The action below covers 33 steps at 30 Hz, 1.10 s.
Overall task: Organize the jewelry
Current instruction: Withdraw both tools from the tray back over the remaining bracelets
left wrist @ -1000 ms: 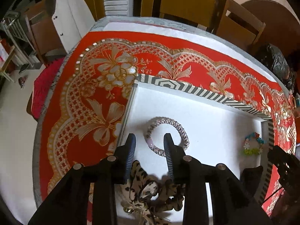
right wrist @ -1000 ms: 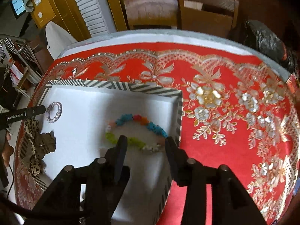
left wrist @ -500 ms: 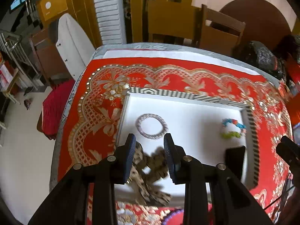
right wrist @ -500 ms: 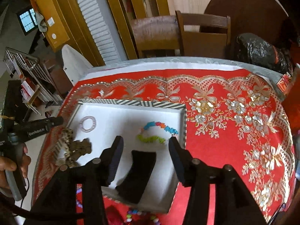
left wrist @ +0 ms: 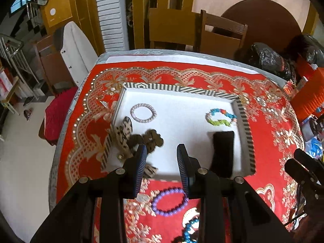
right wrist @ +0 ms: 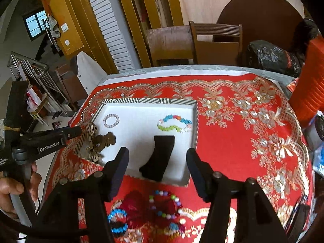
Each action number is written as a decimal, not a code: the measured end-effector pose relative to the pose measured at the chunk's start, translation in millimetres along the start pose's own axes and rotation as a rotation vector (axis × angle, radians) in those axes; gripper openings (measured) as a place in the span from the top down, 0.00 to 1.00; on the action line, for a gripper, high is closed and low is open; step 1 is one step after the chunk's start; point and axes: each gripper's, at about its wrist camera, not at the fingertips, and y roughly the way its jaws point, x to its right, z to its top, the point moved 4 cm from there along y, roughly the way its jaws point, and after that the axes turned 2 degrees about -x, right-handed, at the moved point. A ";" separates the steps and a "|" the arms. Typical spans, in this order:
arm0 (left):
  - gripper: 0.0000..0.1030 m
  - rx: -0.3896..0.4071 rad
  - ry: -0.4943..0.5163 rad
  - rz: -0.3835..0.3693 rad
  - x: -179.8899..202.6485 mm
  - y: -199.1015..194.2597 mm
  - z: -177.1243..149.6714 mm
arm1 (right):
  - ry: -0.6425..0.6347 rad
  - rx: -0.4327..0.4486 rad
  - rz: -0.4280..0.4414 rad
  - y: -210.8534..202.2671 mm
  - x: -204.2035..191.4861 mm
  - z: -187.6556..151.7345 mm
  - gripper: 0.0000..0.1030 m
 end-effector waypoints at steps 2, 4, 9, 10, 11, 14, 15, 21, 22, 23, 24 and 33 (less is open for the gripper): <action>0.83 0.001 0.001 -0.005 3.8 -4.2 -7.2 | -0.006 -0.001 -0.006 -5.9 -0.4 -7.3 0.40; 0.83 0.000 0.008 -0.006 8.1 -8.8 -16.4 | -0.018 -0.006 -0.022 -9.8 -0.1 -13.4 0.40; 0.83 -0.009 0.025 0.009 13.5 -16.8 -40.4 | -0.006 -0.003 -0.018 -22.6 1.6 -31.0 0.39; 0.83 -0.012 0.028 0.013 13.4 -17.2 -44.7 | -0.002 -0.003 -0.020 -23.9 2.2 -34.5 0.39; 0.83 -0.015 0.030 0.015 13.8 -17.8 -49.4 | 0.001 -0.006 -0.018 -24.3 2.5 -36.5 0.39; 0.83 -0.025 0.034 0.024 15.0 -18.6 -63.8 | 0.005 -0.018 -0.012 -26.5 3.7 -46.9 0.39; 0.83 -0.026 0.031 0.028 14.8 -18.8 -66.6 | 0.003 -0.021 -0.014 -26.9 4.0 -49.0 0.39; 0.83 -0.040 0.009 0.026 16.2 -24.0 -80.0 | 0.004 -0.026 -0.021 -32.4 7.3 -63.7 0.39; 0.83 -0.040 0.007 0.020 17.2 -25.4 -80.9 | 0.004 -0.024 -0.026 -34.6 8.0 -65.4 0.39; 0.83 -0.039 0.008 0.014 18.5 -27.0 -81.9 | 0.003 -0.022 -0.029 -36.3 8.2 -66.3 0.39; 0.83 -0.035 0.010 0.015 20.3 -29.0 -82.8 | 0.002 -0.021 -0.029 -37.7 8.3 -66.9 0.39; 0.83 -0.025 0.030 0.006 32.7 -37.5 -88.0 | -0.003 -0.003 -0.041 -49.7 10.4 -67.0 0.35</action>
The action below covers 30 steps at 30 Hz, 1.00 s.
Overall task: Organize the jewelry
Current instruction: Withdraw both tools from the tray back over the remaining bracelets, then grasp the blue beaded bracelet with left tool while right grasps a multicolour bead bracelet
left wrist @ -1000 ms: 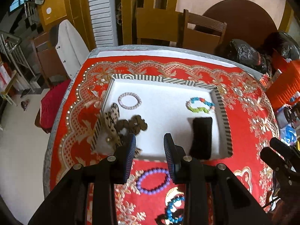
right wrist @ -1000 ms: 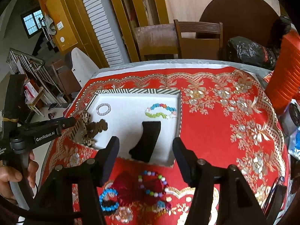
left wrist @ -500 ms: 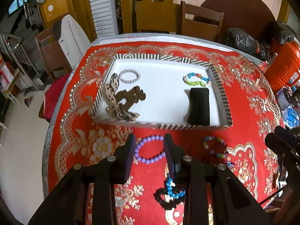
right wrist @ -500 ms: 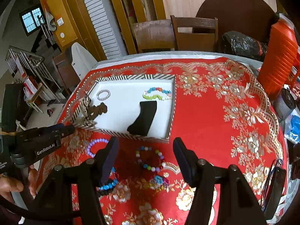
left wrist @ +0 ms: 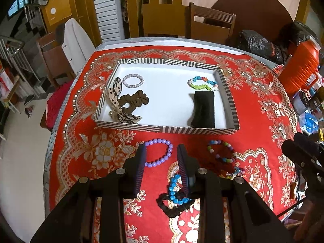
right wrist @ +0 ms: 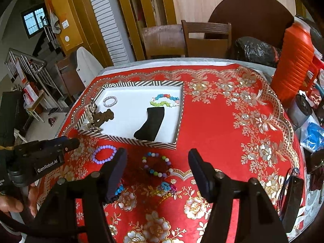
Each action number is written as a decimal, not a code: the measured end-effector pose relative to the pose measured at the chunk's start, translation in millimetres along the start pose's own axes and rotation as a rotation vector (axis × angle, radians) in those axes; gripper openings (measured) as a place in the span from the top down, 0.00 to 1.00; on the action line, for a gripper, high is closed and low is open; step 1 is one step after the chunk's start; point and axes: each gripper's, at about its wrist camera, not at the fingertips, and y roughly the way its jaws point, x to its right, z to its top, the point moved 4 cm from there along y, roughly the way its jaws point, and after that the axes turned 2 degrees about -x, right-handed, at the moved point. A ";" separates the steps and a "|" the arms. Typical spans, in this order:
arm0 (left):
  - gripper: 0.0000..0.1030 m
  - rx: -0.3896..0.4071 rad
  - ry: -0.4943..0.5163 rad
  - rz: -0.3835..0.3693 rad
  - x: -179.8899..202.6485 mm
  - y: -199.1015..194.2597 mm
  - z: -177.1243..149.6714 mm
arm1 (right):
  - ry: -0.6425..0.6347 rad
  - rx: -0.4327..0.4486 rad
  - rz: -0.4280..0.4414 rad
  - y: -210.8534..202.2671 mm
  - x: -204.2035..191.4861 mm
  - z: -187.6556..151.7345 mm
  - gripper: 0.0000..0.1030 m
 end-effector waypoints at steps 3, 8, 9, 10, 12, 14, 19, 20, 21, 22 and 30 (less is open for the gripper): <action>0.83 -0.006 0.000 -0.009 2.3 -0.2 -2.4 | -0.003 -0.004 -0.008 -0.1 1.2 -1.9 0.34; 0.83 -0.015 0.010 -0.018 5.6 1.7 -6.6 | -0.001 -0.017 -0.013 1.1 3.7 -5.3 0.34; 0.83 -0.019 0.010 -0.021 6.2 2.7 -7.5 | -0.003 -0.018 -0.015 1.3 3.8 -5.9 0.34; 0.83 -0.022 0.010 -0.023 6.7 3.2 -8.2 | -0.004 -0.019 -0.015 1.3 4.2 -6.4 0.34; 0.83 -0.029 0.014 -0.023 6.9 4.7 -10.0 | -0.003 -0.018 -0.013 1.2 4.4 -6.9 0.34; 0.83 -0.032 0.017 -0.020 6.2 5.4 -11.6 | -0.002 -0.018 -0.014 1.2 4.7 -7.3 0.34; 0.83 -0.049 0.017 -0.020 4.1 8.8 -15.7 | 0.001 -0.025 -0.016 2.6 9.1 -8.1 0.34; 0.83 -0.054 0.016 -0.022 3.5 9.6 -16.5 | 0.004 -0.025 -0.016 2.8 10.4 -8.2 0.34; 0.83 -0.061 0.014 -0.025 2.6 11.1 -17.6 | 0.007 -0.027 -0.017 3.3 11.7 -8.3 0.34; 0.83 -0.065 0.012 -0.025 1.8 11.7 -18.6 | 0.009 -0.028 -0.018 3.9 12.9 -7.8 0.34; 0.83 -0.101 -0.027 -0.025 -16.4 18.6 -22.4 | 0.028 -0.034 -0.020 5.6 25.2 -12.3 0.33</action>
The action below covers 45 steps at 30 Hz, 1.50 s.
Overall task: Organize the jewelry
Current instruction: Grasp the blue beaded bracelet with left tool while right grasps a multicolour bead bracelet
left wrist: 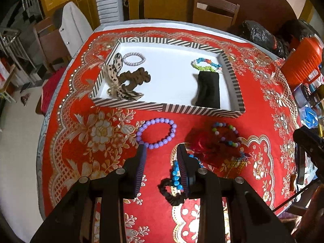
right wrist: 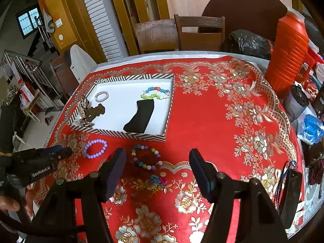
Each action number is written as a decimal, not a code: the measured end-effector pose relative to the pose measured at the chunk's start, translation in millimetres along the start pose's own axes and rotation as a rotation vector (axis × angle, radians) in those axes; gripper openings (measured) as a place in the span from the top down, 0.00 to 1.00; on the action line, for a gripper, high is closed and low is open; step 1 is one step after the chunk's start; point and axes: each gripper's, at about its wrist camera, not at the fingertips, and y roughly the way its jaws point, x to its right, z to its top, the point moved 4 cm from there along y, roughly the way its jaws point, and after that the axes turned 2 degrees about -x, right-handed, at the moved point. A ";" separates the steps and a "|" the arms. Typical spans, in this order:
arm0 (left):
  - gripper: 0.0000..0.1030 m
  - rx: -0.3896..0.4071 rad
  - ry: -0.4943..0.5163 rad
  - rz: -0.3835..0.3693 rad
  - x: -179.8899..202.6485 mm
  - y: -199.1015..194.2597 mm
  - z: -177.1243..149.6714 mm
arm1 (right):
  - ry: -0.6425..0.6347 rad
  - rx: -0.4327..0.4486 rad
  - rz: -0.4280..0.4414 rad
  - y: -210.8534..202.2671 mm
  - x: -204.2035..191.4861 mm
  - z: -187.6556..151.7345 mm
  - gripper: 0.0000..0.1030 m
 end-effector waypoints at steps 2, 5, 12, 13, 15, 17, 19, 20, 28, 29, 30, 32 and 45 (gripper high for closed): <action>0.83 -0.012 0.000 -0.002 -2.8 2.5 -3.1 | 0.004 -0.015 0.010 3.7 4.0 -4.0 0.33; 0.83 -0.051 0.003 -0.034 -3.2 11.1 -11.9 | -0.005 -0.035 0.012 9.6 8.2 -11.7 0.33; 0.83 -0.156 0.025 -0.082 5.0 46.2 -26.0 | -0.012 -0.084 0.027 29.5 21.6 -35.5 0.33; 0.83 -0.164 0.032 -0.083 6.7 49.8 -26.2 | -0.009 -0.096 0.032 34.0 22.8 -38.3 0.33; 0.83 -0.189 0.051 -0.077 10.4 58.7 -26.6 | 0.009 -0.118 0.044 43.1 23.7 -40.1 0.33; 0.83 -0.201 0.067 -0.076 12.8 65.3 -26.6 | 0.022 -0.120 0.064 50.3 21.7 -36.9 0.33; 0.83 -0.209 0.092 -0.054 15.4 72.6 -25.8 | 0.019 -0.126 0.074 63.0 16.4 -30.7 0.34; 0.83 -0.213 0.101 -0.045 16.5 75.7 -25.2 | 0.012 -0.131 0.066 69.7 13.6 -28.0 0.34; 0.83 -0.234 0.140 -0.071 21.8 90.0 -21.7 | -0.055 -0.205 0.019 126.7 -2.4 -10.2 0.50; 0.83 -0.238 0.144 -0.072 22.5 91.3 -21.5 | -0.063 -0.210 0.015 130.5 -3.3 -9.0 0.51; 0.83 -0.241 0.149 -0.071 23.3 92.9 -21.2 | -0.073 -0.215 0.009 135.0 -4.4 -7.8 0.51; 0.83 -0.238 0.170 -0.069 25.6 94.0 -21.1 | -0.096 -0.225 -0.004 142.8 -6.3 -6.2 0.51; 1.00 -0.201 0.141 -0.168 19.1 75.0 -5.4 | -0.054 -0.150 0.082 114.5 -14.5 8.6 0.91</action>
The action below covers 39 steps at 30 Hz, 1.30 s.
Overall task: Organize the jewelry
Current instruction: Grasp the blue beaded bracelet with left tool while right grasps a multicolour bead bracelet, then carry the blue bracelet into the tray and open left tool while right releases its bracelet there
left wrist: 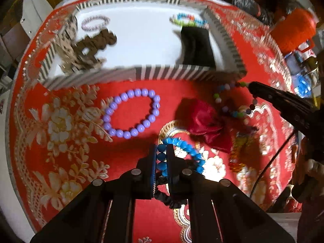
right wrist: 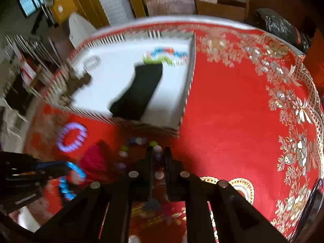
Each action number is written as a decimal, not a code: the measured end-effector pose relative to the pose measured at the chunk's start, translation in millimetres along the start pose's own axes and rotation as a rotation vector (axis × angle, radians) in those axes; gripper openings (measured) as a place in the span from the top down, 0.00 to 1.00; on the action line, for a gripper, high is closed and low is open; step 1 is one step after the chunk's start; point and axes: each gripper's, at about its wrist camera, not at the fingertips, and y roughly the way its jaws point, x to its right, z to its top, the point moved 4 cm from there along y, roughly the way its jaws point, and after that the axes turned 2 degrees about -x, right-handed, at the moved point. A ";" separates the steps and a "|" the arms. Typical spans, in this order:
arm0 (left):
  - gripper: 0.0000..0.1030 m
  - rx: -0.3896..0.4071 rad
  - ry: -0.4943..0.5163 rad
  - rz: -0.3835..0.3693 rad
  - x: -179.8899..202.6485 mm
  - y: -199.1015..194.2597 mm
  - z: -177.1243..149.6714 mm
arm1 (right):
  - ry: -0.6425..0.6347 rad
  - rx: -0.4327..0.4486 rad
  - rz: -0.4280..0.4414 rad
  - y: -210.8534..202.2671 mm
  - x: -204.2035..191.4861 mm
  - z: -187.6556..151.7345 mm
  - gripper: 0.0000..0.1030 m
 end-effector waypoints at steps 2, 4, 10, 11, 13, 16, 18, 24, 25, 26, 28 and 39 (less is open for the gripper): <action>1.00 0.025 0.000 -0.007 0.4 -13.0 2.7 | 0.008 0.033 0.028 -16.7 -3.6 4.3 0.91; 1.00 0.043 -0.001 -0.016 0.4 -24.2 7.5 | 0.012 0.067 0.057 -32.6 -7.7 8.5 0.91; 1.00 0.108 0.000 -0.005 -2.9 -59.6 19.3 | 0.016 0.133 0.111 -71.5 -12.1 17.0 0.91; 1.00 0.124 0.000 -0.003 -2.3 -66.6 23.5 | 0.017 0.139 0.113 -75.4 -11.6 18.7 0.91; 1.00 0.150 0.002 0.003 -5.3 -80.2 30.0 | 0.023 0.156 0.125 -84.0 -10.0 21.6 0.91; 1.00 0.181 0.000 0.022 -9.5 -94.0 39.7 | 0.029 0.181 0.147 -97.2 -10.4 26.3 0.91; 1.00 0.194 0.000 0.040 -10.2 -99.0 46.3 | 0.018 0.190 0.140 -102.1 -12.8 29.0 0.91; 1.00 0.232 0.021 0.099 -12.3 -108.5 61.8 | 0.001 0.203 0.138 -109.6 -21.2 36.7 0.91; 1.00 0.237 0.026 0.109 -12.4 -108.7 64.3 | -0.001 0.203 0.141 -109.3 -22.7 38.1 0.91; 1.00 0.241 0.030 0.116 -12.5 -109.1 66.0 | -0.004 0.201 0.142 -108.5 -24.8 39.7 0.91; 1.00 0.243 0.031 0.127 -14.4 -107.6 71.2 | -0.008 0.198 0.148 -106.2 -28.8 42.2 0.91; 1.00 0.241 0.032 0.156 -28.2 -100.2 99.1 | -0.038 0.161 0.159 -82.6 -52.1 59.1 0.91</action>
